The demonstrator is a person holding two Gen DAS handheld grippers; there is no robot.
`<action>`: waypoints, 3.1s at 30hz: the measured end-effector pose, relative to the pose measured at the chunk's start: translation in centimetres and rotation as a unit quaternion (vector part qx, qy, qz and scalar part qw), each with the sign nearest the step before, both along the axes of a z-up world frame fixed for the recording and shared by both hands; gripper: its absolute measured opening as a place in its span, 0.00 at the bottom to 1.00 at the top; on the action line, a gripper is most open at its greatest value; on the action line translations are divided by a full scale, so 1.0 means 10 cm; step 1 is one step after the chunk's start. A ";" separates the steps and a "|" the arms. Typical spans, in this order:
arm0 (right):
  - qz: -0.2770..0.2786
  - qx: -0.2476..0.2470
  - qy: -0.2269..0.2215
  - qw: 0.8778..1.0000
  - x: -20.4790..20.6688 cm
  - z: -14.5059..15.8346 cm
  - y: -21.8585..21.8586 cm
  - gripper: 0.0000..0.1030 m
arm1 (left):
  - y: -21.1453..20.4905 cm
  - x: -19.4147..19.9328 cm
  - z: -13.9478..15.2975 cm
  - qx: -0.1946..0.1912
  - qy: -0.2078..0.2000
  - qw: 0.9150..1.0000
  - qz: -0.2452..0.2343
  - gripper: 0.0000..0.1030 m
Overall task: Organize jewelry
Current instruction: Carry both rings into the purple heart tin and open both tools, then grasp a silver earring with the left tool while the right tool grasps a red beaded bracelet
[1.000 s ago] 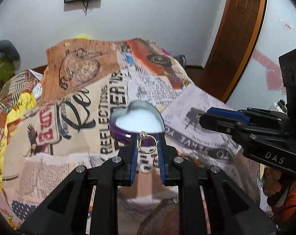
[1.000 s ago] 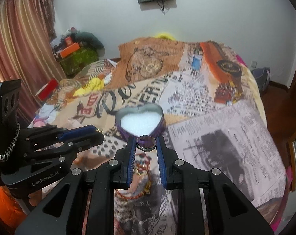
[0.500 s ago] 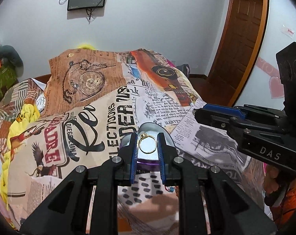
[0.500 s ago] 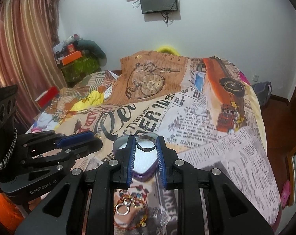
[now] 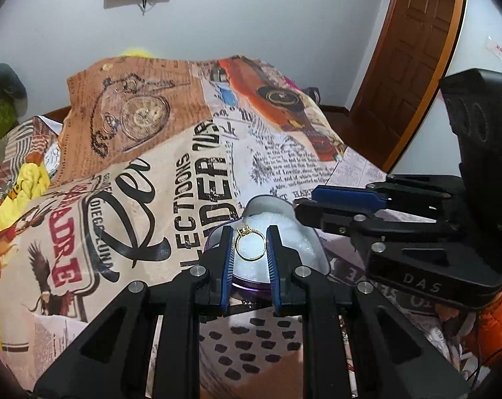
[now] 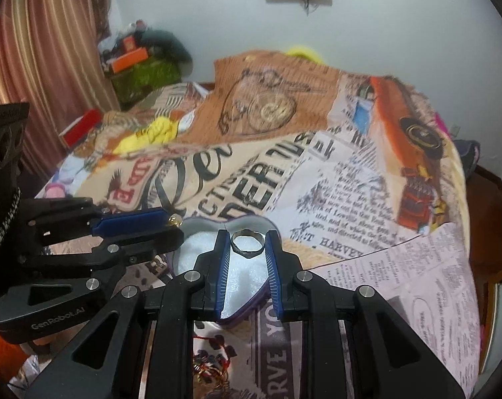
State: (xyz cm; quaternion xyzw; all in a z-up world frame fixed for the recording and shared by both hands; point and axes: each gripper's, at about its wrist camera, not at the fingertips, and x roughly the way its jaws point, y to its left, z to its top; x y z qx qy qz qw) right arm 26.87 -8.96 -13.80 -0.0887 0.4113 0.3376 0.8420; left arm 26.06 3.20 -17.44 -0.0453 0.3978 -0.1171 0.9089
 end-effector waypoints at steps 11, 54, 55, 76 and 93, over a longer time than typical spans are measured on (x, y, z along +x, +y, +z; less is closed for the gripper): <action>0.024 -0.018 0.016 0.999 0.09 -0.11 0.02 0.19 | -0.03 0.12 -0.12 0.008 0.024 1.000 -0.009 0.18; -0.008 -0.027 -0.026 0.999 -0.49 0.38 -0.31 0.29 | -0.05 -0.59 0.46 0.029 -0.009 0.999 0.019 0.30; -0.010 -0.027 -0.026 0.999 -0.52 0.38 -0.34 0.29 | -0.07 -0.63 0.45 0.029 -0.006 0.999 0.018 0.30; -0.042 -0.034 0.031 0.998 -1.00 0.05 -0.67 0.29 | -0.40 -1.19 -0.06 0.012 0.080 0.997 -0.008 0.31; -0.045 -0.021 0.064 0.997 -0.98 -0.22 -0.54 0.29 | -0.50 -1.21 -0.22 -0.021 0.088 0.996 -0.015 0.24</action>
